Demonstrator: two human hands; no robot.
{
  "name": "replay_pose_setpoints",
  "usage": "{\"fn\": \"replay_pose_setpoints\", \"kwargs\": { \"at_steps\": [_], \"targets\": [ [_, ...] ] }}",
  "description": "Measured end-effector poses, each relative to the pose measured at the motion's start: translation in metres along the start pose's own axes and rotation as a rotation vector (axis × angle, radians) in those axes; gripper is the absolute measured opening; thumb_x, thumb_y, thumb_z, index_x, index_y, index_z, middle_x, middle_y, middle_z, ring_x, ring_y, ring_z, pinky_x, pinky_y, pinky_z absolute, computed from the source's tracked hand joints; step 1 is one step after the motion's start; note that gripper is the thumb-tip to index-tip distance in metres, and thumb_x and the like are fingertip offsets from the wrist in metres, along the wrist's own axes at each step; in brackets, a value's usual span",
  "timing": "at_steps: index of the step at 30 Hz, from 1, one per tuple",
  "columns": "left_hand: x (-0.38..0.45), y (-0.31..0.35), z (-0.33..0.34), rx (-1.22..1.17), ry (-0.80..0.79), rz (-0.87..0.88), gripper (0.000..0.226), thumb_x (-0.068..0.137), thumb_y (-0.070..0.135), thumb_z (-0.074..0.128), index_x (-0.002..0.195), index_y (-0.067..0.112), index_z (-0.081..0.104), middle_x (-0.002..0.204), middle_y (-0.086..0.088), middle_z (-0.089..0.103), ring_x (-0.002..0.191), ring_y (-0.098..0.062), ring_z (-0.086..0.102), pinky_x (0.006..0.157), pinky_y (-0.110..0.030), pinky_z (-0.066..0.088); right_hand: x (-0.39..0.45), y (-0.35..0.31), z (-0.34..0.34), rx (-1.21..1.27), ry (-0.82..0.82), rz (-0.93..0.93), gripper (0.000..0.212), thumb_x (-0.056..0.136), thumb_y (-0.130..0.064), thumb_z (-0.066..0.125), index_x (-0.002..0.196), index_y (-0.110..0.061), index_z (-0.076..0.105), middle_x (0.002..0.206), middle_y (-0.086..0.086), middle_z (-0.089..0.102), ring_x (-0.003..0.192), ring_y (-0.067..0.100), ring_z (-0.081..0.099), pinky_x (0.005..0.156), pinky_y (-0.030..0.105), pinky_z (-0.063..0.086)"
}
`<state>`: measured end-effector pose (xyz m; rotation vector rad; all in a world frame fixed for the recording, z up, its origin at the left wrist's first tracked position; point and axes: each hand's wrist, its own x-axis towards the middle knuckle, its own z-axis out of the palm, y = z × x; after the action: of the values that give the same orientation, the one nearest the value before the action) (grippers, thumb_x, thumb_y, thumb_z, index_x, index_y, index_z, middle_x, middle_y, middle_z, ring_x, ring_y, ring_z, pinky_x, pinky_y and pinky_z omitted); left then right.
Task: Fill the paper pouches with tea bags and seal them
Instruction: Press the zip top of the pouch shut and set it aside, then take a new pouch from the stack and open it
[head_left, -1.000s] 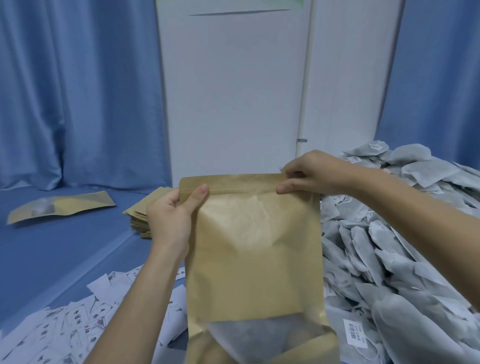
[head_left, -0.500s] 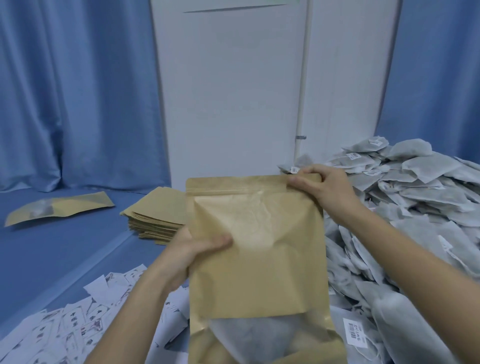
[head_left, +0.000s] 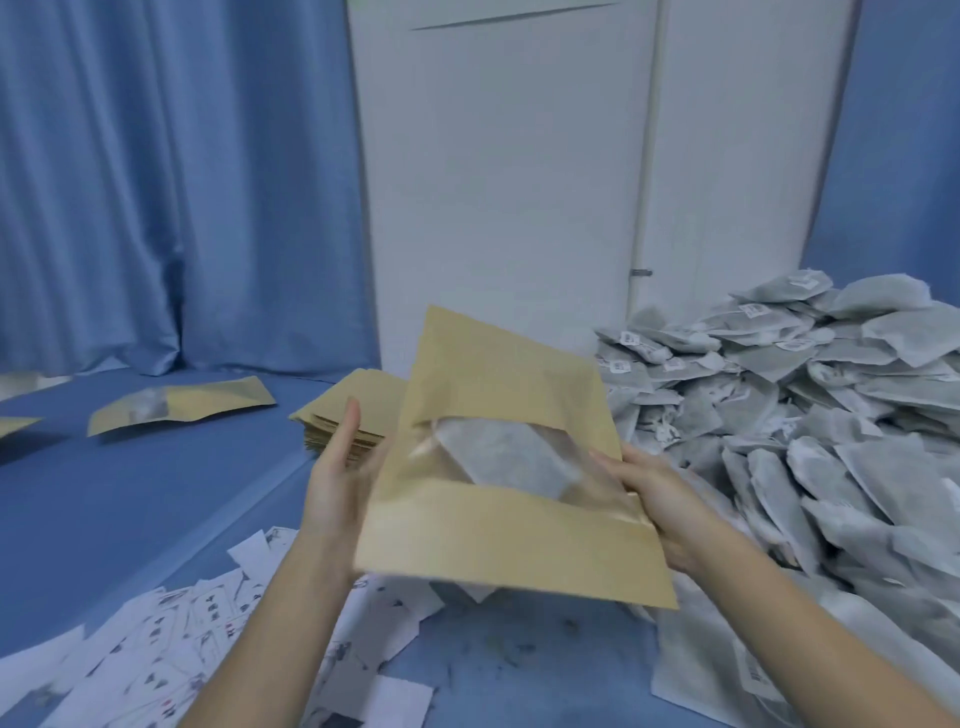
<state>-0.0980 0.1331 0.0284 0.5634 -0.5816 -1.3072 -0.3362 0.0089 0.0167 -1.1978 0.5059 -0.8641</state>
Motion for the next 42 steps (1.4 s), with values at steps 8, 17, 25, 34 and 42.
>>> {"fn": "replay_pose_setpoints", "kwargs": {
  "at_steps": [8, 17, 25, 34, 42],
  "targets": [
    [-0.002, 0.029, -0.05, -0.26, 0.354, 0.143, 0.069, 0.095, 0.056, 0.036, 0.136, 0.002, 0.043, 0.13, -0.026, 0.053, 0.11, -0.046, 0.055, 0.088, -0.054, 0.043, 0.157, 0.026, 0.267, 0.03, -0.12, 0.272, 0.063, 0.097, -0.048, 0.034, 0.144, -0.008, 0.023, 0.141, 0.027, 0.038, 0.119, 0.042, 0.049, 0.09, 0.051, 0.045],
    [0.039, 0.066, -0.101, -0.099, 0.615, 0.154, 0.053, 0.097, 0.035, 0.048, 0.139, 0.006, 0.035, 0.141, -0.018, 0.043, 0.121, -0.044, 0.048, 0.096, -0.047, 0.042, 0.224, 0.111, 0.21, -1.05, 0.05, -0.071, 0.051, 0.095, -0.035, 0.045, 0.133, -0.002, 0.041, 0.137, 0.015, 0.046, 0.126, 0.032, 0.043, 0.1, 0.032, 0.035],
    [0.075, 0.044, -0.113, -0.086, 0.633, 0.067, 0.061, 0.092, 0.031, 0.057, 0.143, 0.007, 0.032, 0.139, -0.019, 0.044, 0.118, -0.043, 0.05, 0.096, -0.048, 0.044, 0.242, 0.128, 0.103, -1.976, 0.053, -0.091, 0.098, 0.079, -0.072, 0.044, 0.147, -0.01, 0.011, 0.147, 0.008, 0.031, 0.138, 0.027, 0.024, 0.114, 0.041, 0.012],
    [0.081, 0.012, -0.078, 0.079, 0.443, 0.013, 0.029, 0.077, 0.029, 0.07, 0.102, 0.015, 0.065, 0.105, -0.013, 0.069, 0.103, -0.036, 0.064, 0.087, -0.048, 0.053, 0.158, 0.144, 0.107, -1.746, 0.347, -1.209, 0.037, 0.078, -0.007, 0.052, 0.109, -0.013, 0.071, 0.079, 0.009, 0.069, 0.068, 0.023, 0.065, 0.069, 0.034, 0.056],
    [0.047, 0.017, -0.035, 0.558, 0.627, 0.323, 0.023, 0.097, 0.011, 0.046, 0.117, 0.005, 0.057, 0.11, -0.003, 0.063, 0.095, -0.024, 0.06, 0.081, -0.034, 0.049, 0.088, 0.098, 0.138, -1.293, -0.192, -0.753, 0.053, 0.09, -0.023, 0.054, 0.141, -0.018, 0.04, 0.136, 0.007, 0.049, 0.123, 0.019, 0.044, 0.096, 0.021, 0.033]
  ]
}}
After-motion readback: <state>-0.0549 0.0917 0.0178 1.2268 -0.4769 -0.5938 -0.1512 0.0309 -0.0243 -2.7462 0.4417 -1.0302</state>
